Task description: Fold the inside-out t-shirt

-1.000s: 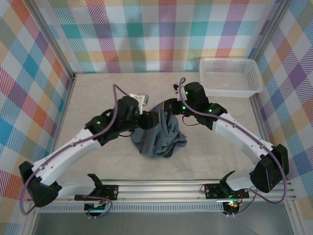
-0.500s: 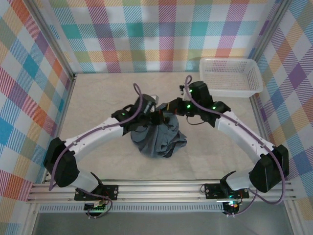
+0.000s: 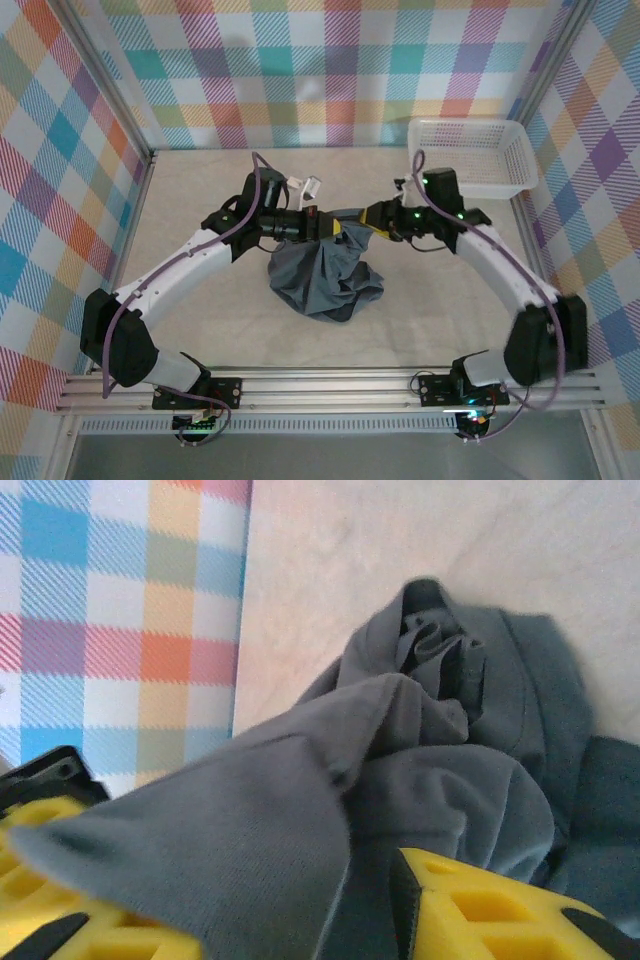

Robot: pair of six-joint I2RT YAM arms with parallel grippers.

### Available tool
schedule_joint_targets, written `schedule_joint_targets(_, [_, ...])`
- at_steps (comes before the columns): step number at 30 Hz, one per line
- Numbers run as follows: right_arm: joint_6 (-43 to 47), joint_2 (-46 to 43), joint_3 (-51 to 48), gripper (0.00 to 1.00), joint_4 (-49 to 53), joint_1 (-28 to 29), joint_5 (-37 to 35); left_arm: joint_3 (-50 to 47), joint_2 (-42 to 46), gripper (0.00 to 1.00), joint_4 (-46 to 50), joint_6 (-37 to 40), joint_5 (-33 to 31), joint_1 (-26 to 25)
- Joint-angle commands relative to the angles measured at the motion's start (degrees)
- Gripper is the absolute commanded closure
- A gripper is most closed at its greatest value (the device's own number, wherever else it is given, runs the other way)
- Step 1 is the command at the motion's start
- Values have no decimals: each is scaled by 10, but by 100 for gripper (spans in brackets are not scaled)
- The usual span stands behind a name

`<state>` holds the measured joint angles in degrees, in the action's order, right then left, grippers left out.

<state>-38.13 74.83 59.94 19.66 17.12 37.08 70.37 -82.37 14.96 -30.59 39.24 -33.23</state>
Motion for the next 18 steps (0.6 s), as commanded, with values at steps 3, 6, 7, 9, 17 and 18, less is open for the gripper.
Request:
schedule_joint_targets(3, [-33,-122,-53,57,3,105,-190,18,-5,100,-4,17,14,8])
schedule_joint_targets(6, [-25,-120,-53,49,-23,168,-259,28,-10,100,1,20,10,7])
schedule_joint_targets(7, [-22,-117,-61,42,-42,175,-280,28,-10,100,-1,18,12,7])
schedule_joint_targets(9, [0,-100,-70,36,-84,178,-298,28,-6,100,-4,14,14,8])
schedule_joint_targets(17, [72,-26,-42,94,-150,178,-235,27,14,91,5,2,-14,10])
schedule_joint_targets(18, [69,-35,-44,100,-152,178,-235,29,14,83,33,7,-22,12])
